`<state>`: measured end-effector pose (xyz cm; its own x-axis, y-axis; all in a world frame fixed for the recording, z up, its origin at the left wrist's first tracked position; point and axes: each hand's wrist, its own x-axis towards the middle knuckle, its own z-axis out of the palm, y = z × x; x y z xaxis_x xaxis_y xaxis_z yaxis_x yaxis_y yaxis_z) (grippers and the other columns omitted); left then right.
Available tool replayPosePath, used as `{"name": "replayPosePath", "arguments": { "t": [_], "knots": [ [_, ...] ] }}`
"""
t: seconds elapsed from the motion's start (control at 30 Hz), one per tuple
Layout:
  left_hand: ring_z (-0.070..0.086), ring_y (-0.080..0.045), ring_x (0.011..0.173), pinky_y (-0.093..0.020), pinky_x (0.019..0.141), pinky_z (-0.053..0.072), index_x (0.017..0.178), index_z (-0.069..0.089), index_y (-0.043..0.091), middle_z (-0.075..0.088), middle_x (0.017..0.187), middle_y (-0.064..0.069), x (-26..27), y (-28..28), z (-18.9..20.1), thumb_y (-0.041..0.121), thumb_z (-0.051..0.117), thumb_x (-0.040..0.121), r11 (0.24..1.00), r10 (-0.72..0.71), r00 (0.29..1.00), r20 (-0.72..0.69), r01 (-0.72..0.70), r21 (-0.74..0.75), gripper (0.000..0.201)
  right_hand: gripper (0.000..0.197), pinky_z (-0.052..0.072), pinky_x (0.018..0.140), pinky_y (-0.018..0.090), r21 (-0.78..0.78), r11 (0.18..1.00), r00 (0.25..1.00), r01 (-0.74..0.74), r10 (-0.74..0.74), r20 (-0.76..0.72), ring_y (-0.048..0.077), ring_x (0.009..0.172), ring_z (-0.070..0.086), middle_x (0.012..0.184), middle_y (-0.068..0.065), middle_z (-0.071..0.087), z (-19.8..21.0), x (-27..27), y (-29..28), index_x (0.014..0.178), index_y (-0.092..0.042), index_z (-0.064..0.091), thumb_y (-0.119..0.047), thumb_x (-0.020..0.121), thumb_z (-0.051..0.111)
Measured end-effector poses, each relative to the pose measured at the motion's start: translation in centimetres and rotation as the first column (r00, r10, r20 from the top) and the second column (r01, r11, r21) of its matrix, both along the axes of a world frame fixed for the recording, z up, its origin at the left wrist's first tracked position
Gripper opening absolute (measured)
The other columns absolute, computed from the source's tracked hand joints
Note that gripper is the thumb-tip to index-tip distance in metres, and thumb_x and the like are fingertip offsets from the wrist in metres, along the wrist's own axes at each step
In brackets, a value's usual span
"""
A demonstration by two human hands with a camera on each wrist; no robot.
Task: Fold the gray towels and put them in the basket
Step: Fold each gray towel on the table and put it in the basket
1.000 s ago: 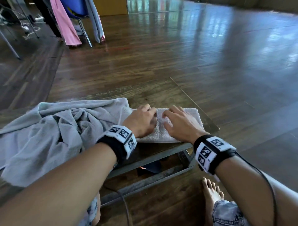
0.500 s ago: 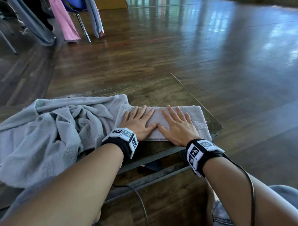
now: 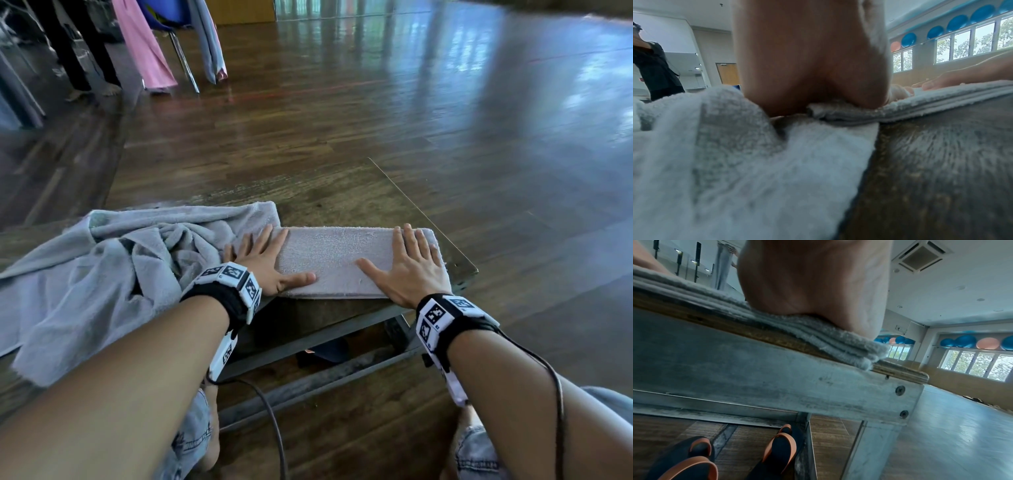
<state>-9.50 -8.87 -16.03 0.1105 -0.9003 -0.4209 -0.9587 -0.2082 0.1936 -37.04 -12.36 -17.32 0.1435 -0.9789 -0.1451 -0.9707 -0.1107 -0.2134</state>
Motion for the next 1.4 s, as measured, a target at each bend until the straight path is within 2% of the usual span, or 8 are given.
{"name": "replayPosePath", "arguments": {
  "t": [0.5, 0.63, 0.73, 0.8, 0.9, 1.1, 1.3, 1.4],
  "knots": [
    [-0.014, -0.020, 0.153, -0.059, 0.117, -0.013, 0.151, -0.023, 0.040, -0.019, 0.164, 0.017, 0.7, 0.3, -0.4, 0.112, 0.027, 0.032, 0.997, 0.066, 0.996, 0.058, -0.063, -0.041, 0.148, 0.138, -0.010, 0.124, 0.050, 0.116, 0.983, 0.989, 0.143, -0.145, 0.015, 0.018, 0.155, -0.016, 0.168, 0.001, -0.021, 0.6, -1.4, -0.4, 0.159, -0.014, -0.015, -0.105, 0.061, 0.015],
    [0.006, -0.024, 0.154, -0.059, 0.119, -0.001, 0.158, -0.001, 0.026, 0.004, 0.167, 0.005, 0.6, -0.4, 1.7, 0.108, 0.035, 0.041, 0.999, 0.010, 0.990, 0.143, -0.004, -0.038, 0.148, 0.126, -0.017, 0.121, 0.055, 0.135, 0.980, 0.988, 0.145, -0.137, -0.066, 0.025, 0.152, -0.027, 0.166, 0.004, -0.026, 1.1, -0.7, -0.6, 0.160, -0.014, -0.015, -0.099, 0.071, 0.015],
    [0.055, -0.026, 0.124, -0.052, 0.107, 0.031, 0.129, 0.053, 0.016, 0.064, 0.125, -0.001, 0.5, -0.9, 3.8, 0.089, 0.055, 0.062, 0.988, 0.051, 0.990, 0.135, -0.030, -0.151, 0.099, 0.106, -0.022, 0.118, 0.056, 0.000, 1.000, 0.992, 0.029, -0.029, -0.123, 0.029, 0.149, -0.031, 0.163, 0.008, -0.033, 1.4, 1.2, 0.0, 0.159, -0.013, -0.016, -0.085, 0.087, 0.013],
    [0.065, -0.028, 0.097, -0.044, 0.094, 0.043, 0.109, 0.062, 0.011, 0.069, 0.089, -0.005, 0.6, -0.7, 4.5, 0.065, 0.062, 0.078, 0.966, 0.105, 0.991, 0.087, -0.081, -0.245, 0.062, 0.092, -0.023, 0.116, 0.053, -0.099, 0.990, 0.993, -0.105, 0.099, -0.068, 0.027, 0.150, -0.028, 0.164, 0.006, -0.030, 1.3, 3.0, 0.9, 0.160, -0.016, -0.011, -0.075, 0.095, 0.016],
    [0.058, -0.025, 0.065, -0.031, 0.062, 0.041, 0.116, 0.062, 0.000, 0.058, 0.069, -0.009, 0.5, 0.1, 4.5, 0.046, 0.062, 0.085, 0.950, 0.185, 0.983, -0.019, -0.183, -0.252, 0.057, 0.079, -0.017, 0.119, 0.050, -0.068, 0.964, 0.966, -0.258, 0.259, 0.014, 0.024, 0.153, -0.023, 0.167, 0.002, -0.022, 0.7, 5.5, 2.7, 0.161, -0.025, -0.006, -0.068, 0.099, 0.018],
    [0.061, -0.025, 0.110, -0.036, 0.097, 0.050, 0.148, 0.040, 0.020, 0.060, 0.134, -0.005, 0.9, 0.5, 3.5, 0.054, 0.063, 0.086, 0.960, 0.239, 0.960, -0.149, -0.256, -0.115, 0.075, 0.074, -0.016, 0.122, 0.050, 0.091, 0.954, 0.958, -0.284, 0.286, -0.007, 0.022, 0.152, -0.027, 0.166, -0.003, -0.027, -0.1, 6.3, 3.2, 0.160, -0.033, -0.012, -0.066, 0.100, 0.015],
    [0.062, -0.022, 0.101, -0.033, 0.092, 0.051, 0.124, 0.060, 0.006, 0.064, 0.114, -0.004, 1.4, 0.4, 4.0, 0.055, 0.076, 0.077, 0.932, 0.339, 0.911, -0.233, -0.359, -0.046, 0.070, 0.074, -0.014, 0.123, 0.052, 0.080, 0.954, 0.957, -0.289, 0.291, -0.018, 0.025, 0.153, -0.025, 0.167, 0.000, -0.024, 0.1, 6.5, 3.5, 0.161, -0.030, -0.011, -0.065, 0.101, 0.015],
    [0.062, -0.017, 0.087, -0.028, 0.069, 0.048, 0.107, 0.062, 0.007, 0.065, 0.104, -0.002, 1.1, 0.4, 4.0, 0.051, 0.080, 0.073, 0.929, 0.348, 0.901, -0.260, -0.368, -0.032, 0.059, 0.075, -0.014, 0.122, 0.053, 0.086, 0.952, 0.955, -0.293, 0.296, -0.018, 0.026, 0.153, -0.025, 0.167, 0.000, -0.024, 0.1, 6.6, 3.4, 0.161, -0.030, -0.011, -0.065, 0.101, 0.016]
  ]
}}
